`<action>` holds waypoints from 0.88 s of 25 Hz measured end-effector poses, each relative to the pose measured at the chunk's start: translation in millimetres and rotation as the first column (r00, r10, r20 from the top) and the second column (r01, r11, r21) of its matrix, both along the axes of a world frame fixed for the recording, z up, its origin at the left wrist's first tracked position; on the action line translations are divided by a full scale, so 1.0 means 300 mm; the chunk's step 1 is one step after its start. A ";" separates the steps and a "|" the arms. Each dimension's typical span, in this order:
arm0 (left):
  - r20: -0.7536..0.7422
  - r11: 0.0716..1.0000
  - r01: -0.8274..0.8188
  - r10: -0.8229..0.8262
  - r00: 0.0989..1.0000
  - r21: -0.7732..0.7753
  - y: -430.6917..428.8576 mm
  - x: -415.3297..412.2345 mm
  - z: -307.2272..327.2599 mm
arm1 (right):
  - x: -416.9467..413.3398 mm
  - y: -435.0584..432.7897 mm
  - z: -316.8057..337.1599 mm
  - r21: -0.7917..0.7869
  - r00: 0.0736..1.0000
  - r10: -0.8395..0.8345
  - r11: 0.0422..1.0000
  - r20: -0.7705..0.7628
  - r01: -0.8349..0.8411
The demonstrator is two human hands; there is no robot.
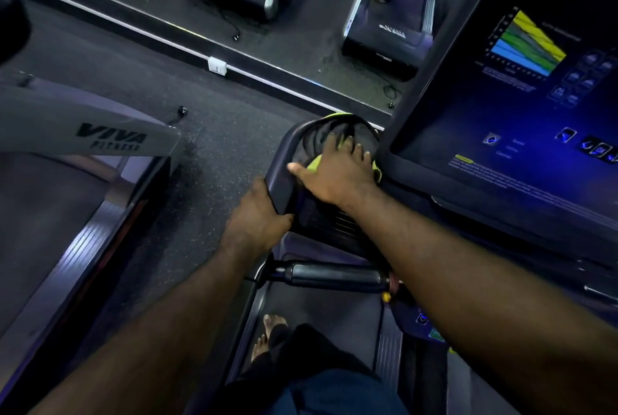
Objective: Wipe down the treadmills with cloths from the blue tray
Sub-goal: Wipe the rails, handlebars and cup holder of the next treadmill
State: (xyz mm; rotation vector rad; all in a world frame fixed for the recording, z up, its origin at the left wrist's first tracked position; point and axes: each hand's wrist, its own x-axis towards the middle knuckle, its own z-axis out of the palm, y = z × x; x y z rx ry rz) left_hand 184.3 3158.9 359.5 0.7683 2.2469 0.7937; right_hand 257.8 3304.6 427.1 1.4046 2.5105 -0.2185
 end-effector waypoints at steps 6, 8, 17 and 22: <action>0.006 0.999 0.014 -0.014 1.000 0.037 0.001 -0.009 -0.021 | -0.045 0.086 -0.035 -0.158 0.991 -0.065 0.984 0.117 0.084; 0.005 0.999 0.018 -0.019 1.000 0.040 0.001 -0.011 -0.021 | -0.097 0.120 -0.002 -0.339 0.982 -0.156 0.923 0.108 0.184; 0.032 1.000 0.009 -0.009 0.999 -0.001 0.005 -0.022 -0.024 | -0.055 0.132 -0.033 -0.039 0.992 0.059 0.998 0.108 -0.055; -0.004 1.000 0.023 -0.023 1.000 -0.008 0.004 -0.019 -0.012 | -0.080 0.131 -0.064 0.098 0.991 -0.107 0.989 -0.074 0.114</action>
